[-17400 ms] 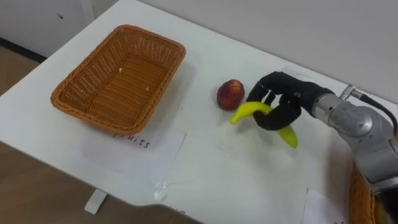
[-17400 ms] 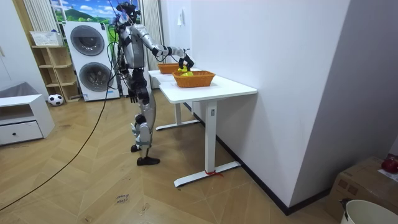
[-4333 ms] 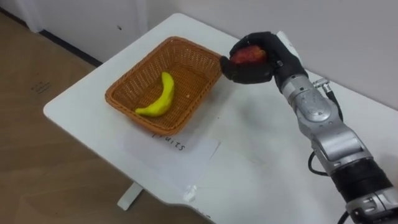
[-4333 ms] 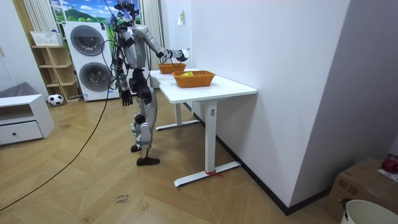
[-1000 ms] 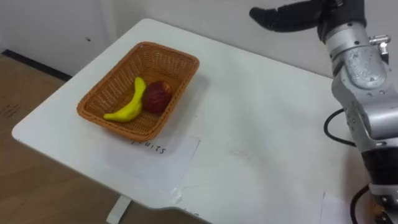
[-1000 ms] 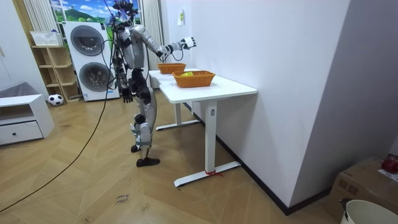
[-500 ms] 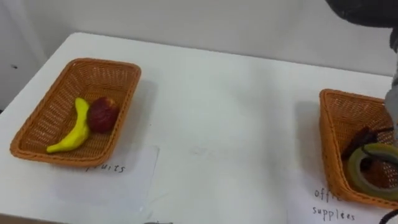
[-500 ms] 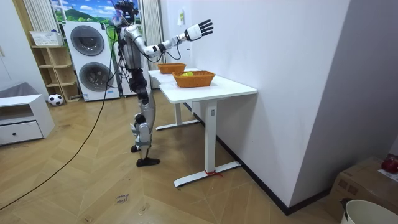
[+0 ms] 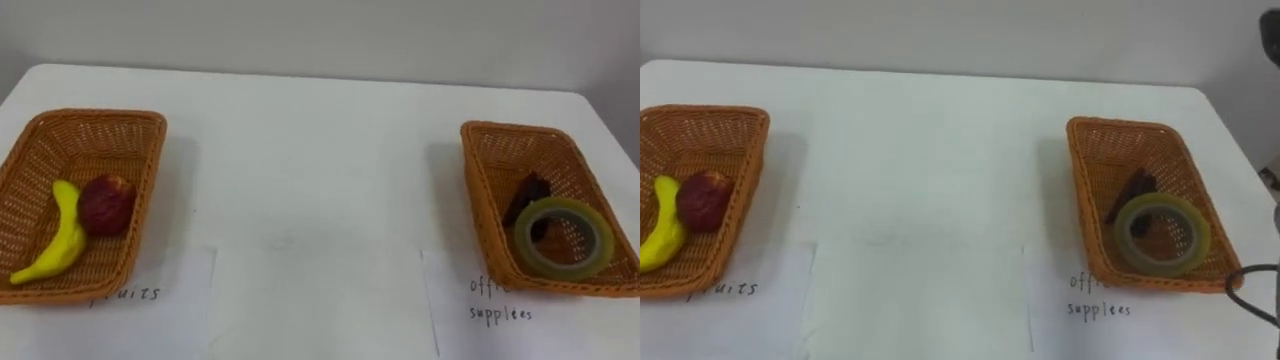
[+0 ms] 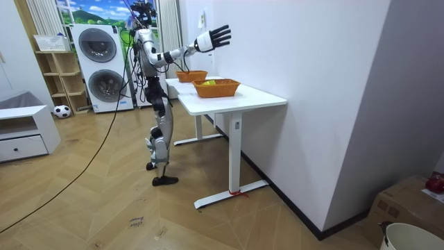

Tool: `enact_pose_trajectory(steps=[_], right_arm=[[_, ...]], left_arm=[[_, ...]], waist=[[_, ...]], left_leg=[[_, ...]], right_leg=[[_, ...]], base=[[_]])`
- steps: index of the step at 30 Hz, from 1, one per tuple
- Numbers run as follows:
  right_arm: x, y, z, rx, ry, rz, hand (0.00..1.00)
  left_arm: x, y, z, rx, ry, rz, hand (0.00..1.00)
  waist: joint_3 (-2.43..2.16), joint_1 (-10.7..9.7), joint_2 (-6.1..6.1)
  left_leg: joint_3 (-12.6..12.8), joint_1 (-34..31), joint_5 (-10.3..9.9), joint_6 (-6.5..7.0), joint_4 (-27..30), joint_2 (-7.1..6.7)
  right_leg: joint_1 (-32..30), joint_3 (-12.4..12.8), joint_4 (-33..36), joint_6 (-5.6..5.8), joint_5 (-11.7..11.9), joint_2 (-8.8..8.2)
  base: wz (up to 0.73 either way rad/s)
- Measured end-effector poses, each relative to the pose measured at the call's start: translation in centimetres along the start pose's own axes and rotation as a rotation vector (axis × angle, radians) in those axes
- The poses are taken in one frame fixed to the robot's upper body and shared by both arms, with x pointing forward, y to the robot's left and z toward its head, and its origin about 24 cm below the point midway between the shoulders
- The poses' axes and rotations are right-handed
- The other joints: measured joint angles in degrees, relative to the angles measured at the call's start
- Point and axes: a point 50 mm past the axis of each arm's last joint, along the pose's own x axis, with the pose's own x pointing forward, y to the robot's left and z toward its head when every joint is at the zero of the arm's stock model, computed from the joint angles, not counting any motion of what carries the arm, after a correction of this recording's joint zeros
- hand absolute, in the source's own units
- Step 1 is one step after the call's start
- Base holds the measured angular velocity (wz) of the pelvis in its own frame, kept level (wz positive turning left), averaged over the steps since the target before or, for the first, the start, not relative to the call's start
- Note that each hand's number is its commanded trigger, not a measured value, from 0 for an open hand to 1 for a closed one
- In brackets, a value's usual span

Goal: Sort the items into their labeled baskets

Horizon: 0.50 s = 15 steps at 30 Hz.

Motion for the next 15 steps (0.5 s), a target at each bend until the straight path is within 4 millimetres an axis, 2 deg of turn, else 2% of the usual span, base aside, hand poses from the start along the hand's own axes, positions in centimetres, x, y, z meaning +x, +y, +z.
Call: enact_pose_trajectory(steps=[3,9,15], right_arm=[[-0.3,-1.6,-0.6,0.013,0.036,-0.066,0.00],[-0.6,-4.5,-2.2,0.050,0.118,-0.239,0.00],[-1.8,-9.0,-4.2,0.036,0.189,-0.518,0.00]], left_arm=[[-0.2,-0.1,-0.8,0.003,0.022,-0.002,0.00],[-0.3,0.0,-1.1,0.004,0.031,0.011,0.00],[-0.2,0.5,-1.2,-0.029,0.039,0.034,0.00]], waist=[[0.05,-0.4,0.33],[0.36,-1.6,-0.34],[0.31,-1.8,-0.46]], left_leg=[[0.3,0.1,0.0,0.00,0.0,0.00],[0.5,0.1,0.0,0.00,0.1,0.02],[0.4,0.0,-0.1,-0.13,-0.3,0.09]], right_leg=[[-0.3,0.1,0.0,0.00,0.0,0.00],[-0.3,0.3,-0.1,0.00,0.0,0.02],[-0.3,0.4,-0.1,0.00,0.0,0.15]], base=[[-0.06],[-0.01],[0.00]])
